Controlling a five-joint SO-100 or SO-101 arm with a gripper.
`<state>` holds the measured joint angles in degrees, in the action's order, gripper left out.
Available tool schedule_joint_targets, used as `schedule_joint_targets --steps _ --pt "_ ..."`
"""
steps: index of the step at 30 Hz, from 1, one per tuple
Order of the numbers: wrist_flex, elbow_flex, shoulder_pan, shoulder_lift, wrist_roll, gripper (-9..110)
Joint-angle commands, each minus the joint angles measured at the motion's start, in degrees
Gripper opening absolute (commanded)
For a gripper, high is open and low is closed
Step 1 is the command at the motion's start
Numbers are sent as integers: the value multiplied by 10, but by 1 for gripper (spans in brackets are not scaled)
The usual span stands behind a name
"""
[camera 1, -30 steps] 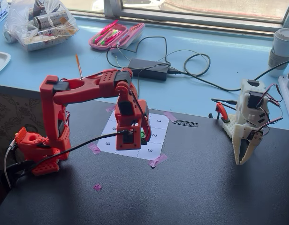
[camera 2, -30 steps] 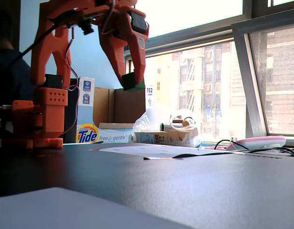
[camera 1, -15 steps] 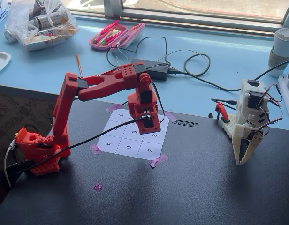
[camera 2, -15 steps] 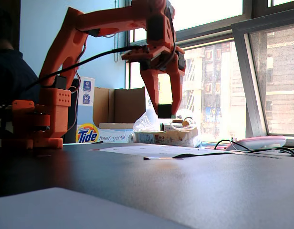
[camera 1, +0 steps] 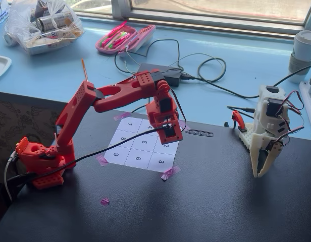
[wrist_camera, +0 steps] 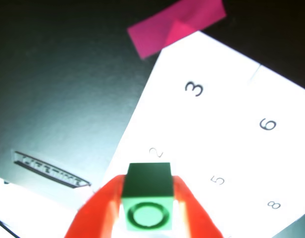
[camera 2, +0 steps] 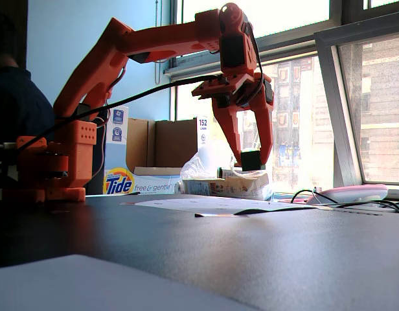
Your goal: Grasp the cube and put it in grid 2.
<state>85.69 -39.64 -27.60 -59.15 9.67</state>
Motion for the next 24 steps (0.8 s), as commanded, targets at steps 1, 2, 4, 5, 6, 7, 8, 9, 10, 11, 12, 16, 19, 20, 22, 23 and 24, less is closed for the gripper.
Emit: schedule_joint_targets --steps 1,2,4,5,6,7,8,9,10,11,12,16,19,20,22,23,24 --pt "5 24 -5 8 4 0" --pt "5 21 -7 14 7 0" --pt "4 18 -11 26 10 0" --pt "2 18 -11 32 11 0" --pt "0 18 -12 36 12 0" --pt "-2 18 -14 40 13 0" --pt "-4 18 -15 44 13 0" --pt "-6 18 -16 47 15 0" --pt "-10 18 -17 51 17 0" --pt "-12 18 -17 55 18 0" --pt "-15 18 -18 60 18 0" --pt "-24 18 -20 78 18 0" --pt "-33 18 -22 92 19 0" --pt "-37 18 -22 98 19 0" --pt "-44 18 -22 107 20 0" --pt "-47 18 -22 111 20 0" --pt "-50 18 -22 114 20 0"
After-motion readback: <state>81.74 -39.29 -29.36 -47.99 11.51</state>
